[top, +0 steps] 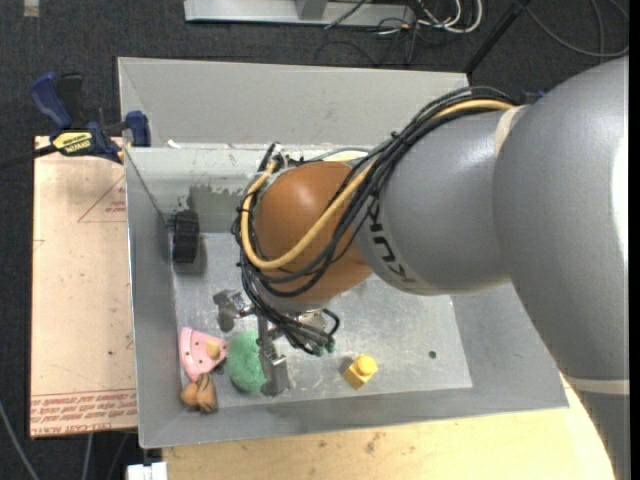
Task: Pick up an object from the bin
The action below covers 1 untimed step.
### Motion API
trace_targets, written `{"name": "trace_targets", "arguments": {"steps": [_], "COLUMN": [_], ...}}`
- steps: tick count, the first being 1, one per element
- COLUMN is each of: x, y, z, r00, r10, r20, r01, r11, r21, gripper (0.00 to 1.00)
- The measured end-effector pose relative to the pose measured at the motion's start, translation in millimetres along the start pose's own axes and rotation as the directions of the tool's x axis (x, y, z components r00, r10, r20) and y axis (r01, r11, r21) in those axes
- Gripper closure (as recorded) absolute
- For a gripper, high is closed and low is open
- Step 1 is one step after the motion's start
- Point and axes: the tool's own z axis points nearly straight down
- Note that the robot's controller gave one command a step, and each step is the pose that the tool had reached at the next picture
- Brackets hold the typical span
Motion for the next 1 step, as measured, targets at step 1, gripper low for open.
{"name": "trace_targets", "arguments": {"steps": [1], "x": [0.0], "y": [0.0], "z": [0.0], "r00": [1.000], "r10": [0.000], "r20": [0.000], "r01": [0.000], "r11": [1.000], "r21": [0.000], "gripper": [0.00]}}
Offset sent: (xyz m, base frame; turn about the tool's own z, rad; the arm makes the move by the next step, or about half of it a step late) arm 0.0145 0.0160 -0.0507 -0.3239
